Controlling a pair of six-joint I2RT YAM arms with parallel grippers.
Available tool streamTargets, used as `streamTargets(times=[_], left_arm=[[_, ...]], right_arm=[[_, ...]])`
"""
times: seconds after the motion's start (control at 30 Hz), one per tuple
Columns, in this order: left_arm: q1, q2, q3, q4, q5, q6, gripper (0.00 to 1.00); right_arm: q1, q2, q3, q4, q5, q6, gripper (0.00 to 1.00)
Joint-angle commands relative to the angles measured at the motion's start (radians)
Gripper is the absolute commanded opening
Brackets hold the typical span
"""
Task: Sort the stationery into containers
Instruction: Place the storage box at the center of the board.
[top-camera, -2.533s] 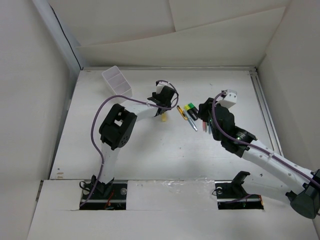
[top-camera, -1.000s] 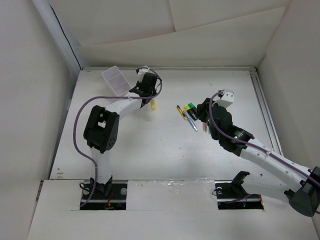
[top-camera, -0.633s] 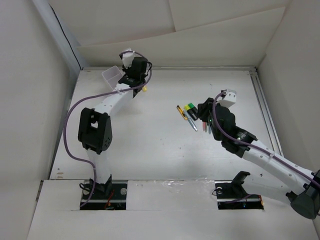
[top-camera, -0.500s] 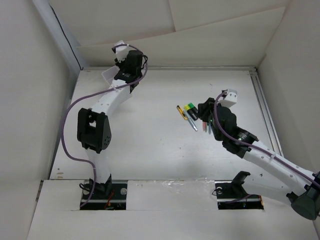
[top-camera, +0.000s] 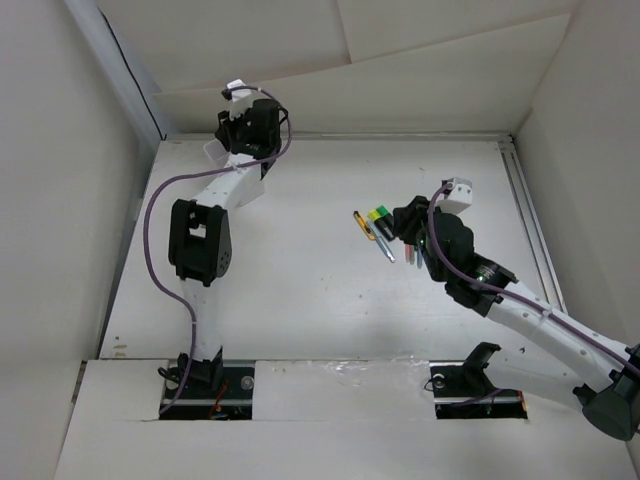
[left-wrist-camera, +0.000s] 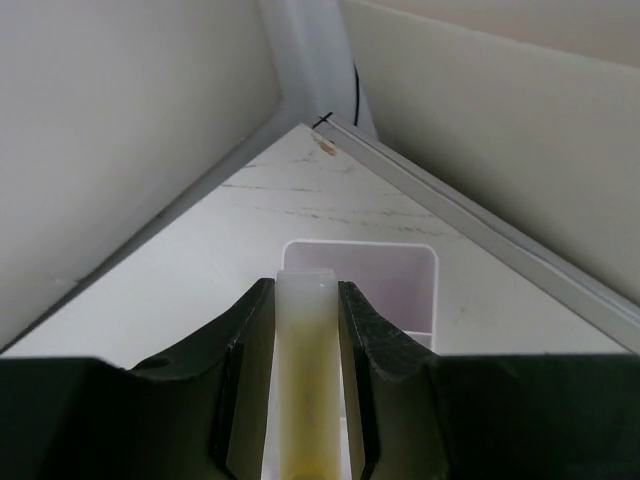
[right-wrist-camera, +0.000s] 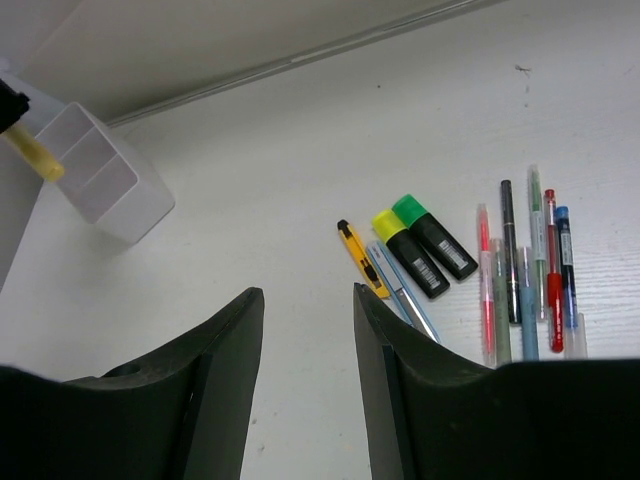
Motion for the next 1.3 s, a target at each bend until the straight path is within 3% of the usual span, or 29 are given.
streamTargets(times=[0.0, 0.17, 0.47, 1.27], left_arm=[[0.010, 0.012, 0.045, 0.180, -0.101, 0.177, 0.00], [0.010, 0.083, 0.091, 0.313, -0.132, 0.379, 0.00], [0.010, 0.182, 0.070, 0.752, -0.169, 0.747, 0.03], [0.049, 0.336, 0.205, 0.801, -0.075, 0.761, 0.06]], right_arm=[[-0.006, -0.011, -0.005, 0.059, -0.027, -0.017, 0.47], [-0.006, -0.001, -0.005, 0.068, -0.050, -0.026, 0.47], [-0.006, -0.022, -0.015, 0.087, -0.039, -0.026, 0.47], [-0.006, -0.031, -0.033, 0.114, -0.068, -0.063, 0.47]])
